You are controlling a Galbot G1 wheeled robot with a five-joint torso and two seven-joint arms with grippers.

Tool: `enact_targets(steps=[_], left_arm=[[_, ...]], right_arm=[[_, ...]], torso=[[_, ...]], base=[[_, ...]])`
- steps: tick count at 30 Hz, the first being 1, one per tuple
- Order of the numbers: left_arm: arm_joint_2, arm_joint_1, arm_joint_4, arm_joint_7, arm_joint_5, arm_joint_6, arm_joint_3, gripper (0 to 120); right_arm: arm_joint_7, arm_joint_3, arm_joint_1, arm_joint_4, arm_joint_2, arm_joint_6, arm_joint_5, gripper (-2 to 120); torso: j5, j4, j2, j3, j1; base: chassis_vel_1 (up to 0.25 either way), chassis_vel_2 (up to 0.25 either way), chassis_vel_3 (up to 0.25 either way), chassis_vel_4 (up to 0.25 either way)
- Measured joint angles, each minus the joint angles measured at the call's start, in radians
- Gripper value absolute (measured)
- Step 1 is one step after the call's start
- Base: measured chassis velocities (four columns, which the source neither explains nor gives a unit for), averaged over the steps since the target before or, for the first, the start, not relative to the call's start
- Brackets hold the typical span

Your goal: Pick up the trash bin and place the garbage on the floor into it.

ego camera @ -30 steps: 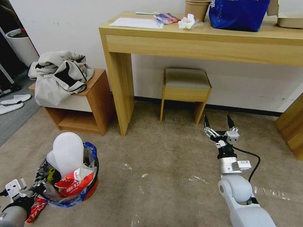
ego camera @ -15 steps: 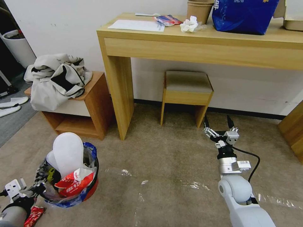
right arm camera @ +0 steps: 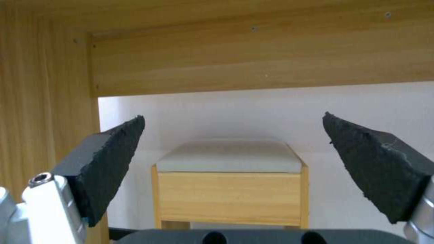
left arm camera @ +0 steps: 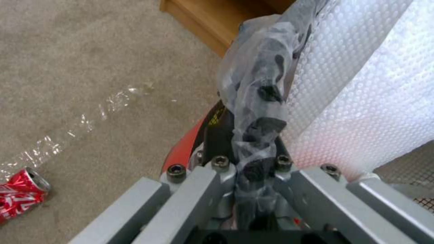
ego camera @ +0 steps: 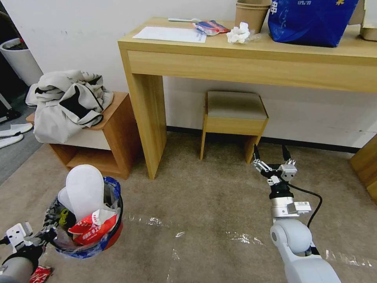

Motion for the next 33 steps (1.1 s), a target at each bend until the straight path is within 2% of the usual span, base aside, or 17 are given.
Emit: enact_targets(steps=[9,19,24,33], left_arm=[[0.001,0.001,0.002,0.001,0.004,0.0,0.007,0],[0.013,-0.008,0.036,0.001,0.003,0.009,0.013,0],[0.035,-0.014,0.078,-0.003,-0.002,0.019,0.021,0],[0.05,-0.018,0.139,-0.019,-0.016,0.03,0.018,0]], right_arm=[[0.0,0.002,0.0,0.001,-0.001,0.0,0.003,100],[0.0,0.003,0.003,0.001,0.003,-0.004,0.004,100],[0.0,-0.003,0.012,-0.008,0.003,-0.006,0.004,100],[-0.001,-0.021,0.032,-0.024,0.004,-0.007,0.004,100]], torso=[[0.0001,0.0001,0.0,0.0,0.0],[0.0,0.0,0.0,0.0,0.0],[0.0,-0.0001,0.0,0.0,0.0],[0.0,0.0,0.0,0.0,0.0]], base=[[0.0,0.0,0.0,0.0],[0.0,0.0,0.0,0.0],[0.0,0.0,0.0,0.0],[0.0,0.0,0.0,0.0]])
